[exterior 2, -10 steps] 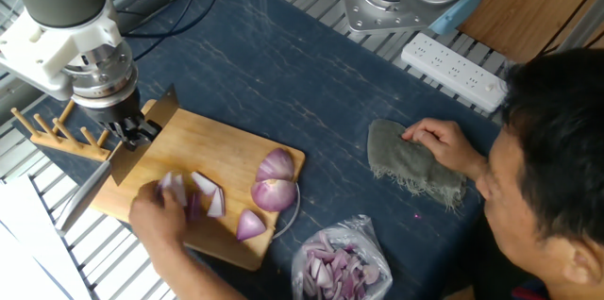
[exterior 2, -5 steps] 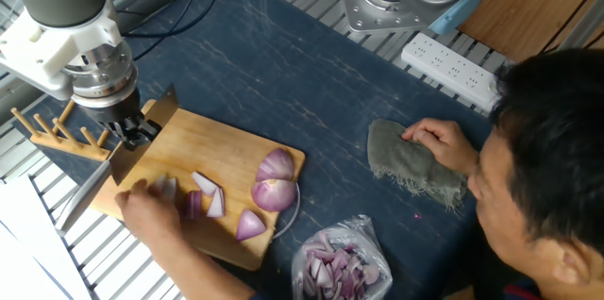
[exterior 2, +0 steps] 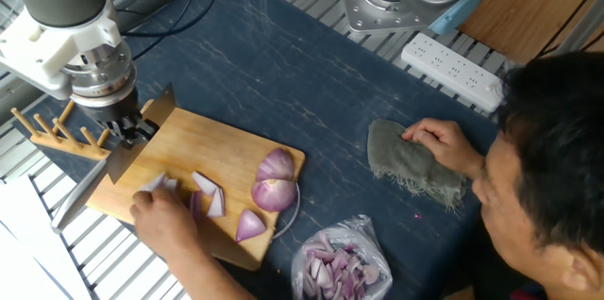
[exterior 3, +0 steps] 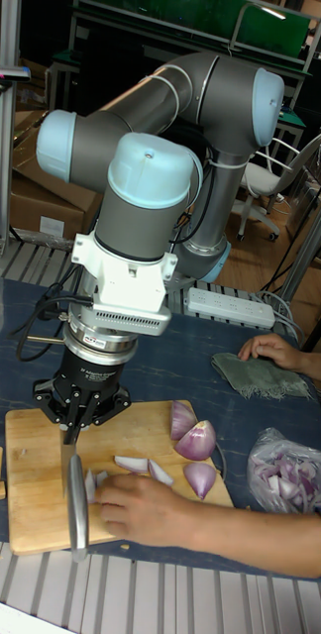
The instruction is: Chop the onions
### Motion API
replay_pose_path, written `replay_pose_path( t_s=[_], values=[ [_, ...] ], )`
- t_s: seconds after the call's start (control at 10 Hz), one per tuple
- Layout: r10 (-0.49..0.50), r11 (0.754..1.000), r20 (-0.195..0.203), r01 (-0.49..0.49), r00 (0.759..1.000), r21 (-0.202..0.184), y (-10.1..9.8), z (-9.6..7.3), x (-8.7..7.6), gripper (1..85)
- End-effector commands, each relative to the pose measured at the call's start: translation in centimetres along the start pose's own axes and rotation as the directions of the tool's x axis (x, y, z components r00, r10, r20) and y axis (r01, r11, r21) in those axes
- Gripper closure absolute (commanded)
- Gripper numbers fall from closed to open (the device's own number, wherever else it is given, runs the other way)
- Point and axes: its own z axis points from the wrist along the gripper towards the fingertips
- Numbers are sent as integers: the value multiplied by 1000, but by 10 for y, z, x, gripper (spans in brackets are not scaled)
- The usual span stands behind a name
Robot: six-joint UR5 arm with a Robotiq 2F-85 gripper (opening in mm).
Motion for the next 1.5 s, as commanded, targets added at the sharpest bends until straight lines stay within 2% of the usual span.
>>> replay_pose_path(
  t_s=[0.0,1.4],
  values=[
    [7,1000,4,-7,1000,-6,-1,-1,-1,847],
    [-2,1000,13,2,1000,-10,-1,-1,-3,847]
  ],
)
